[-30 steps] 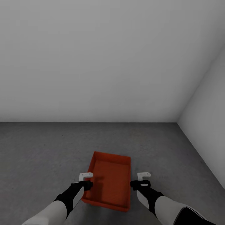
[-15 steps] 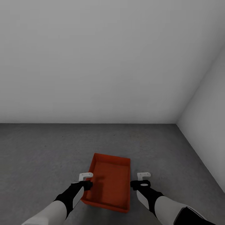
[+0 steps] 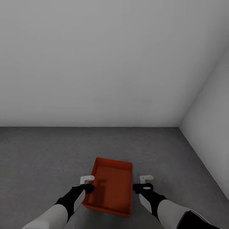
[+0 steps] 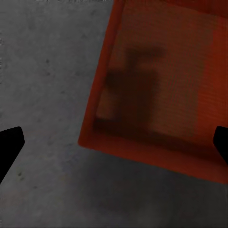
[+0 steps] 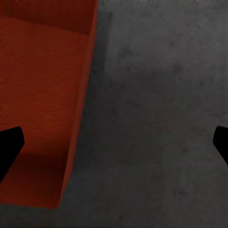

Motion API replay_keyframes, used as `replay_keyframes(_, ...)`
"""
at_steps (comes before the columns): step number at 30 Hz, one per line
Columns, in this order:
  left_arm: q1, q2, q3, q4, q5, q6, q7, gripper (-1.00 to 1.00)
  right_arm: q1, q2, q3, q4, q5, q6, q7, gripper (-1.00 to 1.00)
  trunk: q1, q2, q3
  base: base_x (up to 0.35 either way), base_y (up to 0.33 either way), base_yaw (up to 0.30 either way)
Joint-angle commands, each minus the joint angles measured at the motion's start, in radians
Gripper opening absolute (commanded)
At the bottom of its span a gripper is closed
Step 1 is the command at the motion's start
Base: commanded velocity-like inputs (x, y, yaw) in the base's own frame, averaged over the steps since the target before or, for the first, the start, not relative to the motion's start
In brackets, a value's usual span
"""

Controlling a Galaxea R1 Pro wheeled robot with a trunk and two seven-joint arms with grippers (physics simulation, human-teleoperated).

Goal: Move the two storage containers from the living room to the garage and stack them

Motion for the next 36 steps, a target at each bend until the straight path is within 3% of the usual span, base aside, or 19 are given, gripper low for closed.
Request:
replay_keyframes(1, 0.000, 0.000, -0.002, -0.002, 0.010, 0.005, 0.006, 1.00, 0.000, 0.000, 0.008, -0.001, -0.007, 0.003, -0.005, 1.00, -0.004, 0.007, 0.002, 0.000, 0.000, 0.000)
replay_keyframes(36, 0.000, -0.001, -0.002, -0.002, 0.010, 0.005, 0.007, 1.00, 0.000, 0.002, 0.010, 0.002, -0.005, 0.005, -0.005, 1.00, -0.138, 0.252, 0.112, 0.000, 0.000, 0.000)
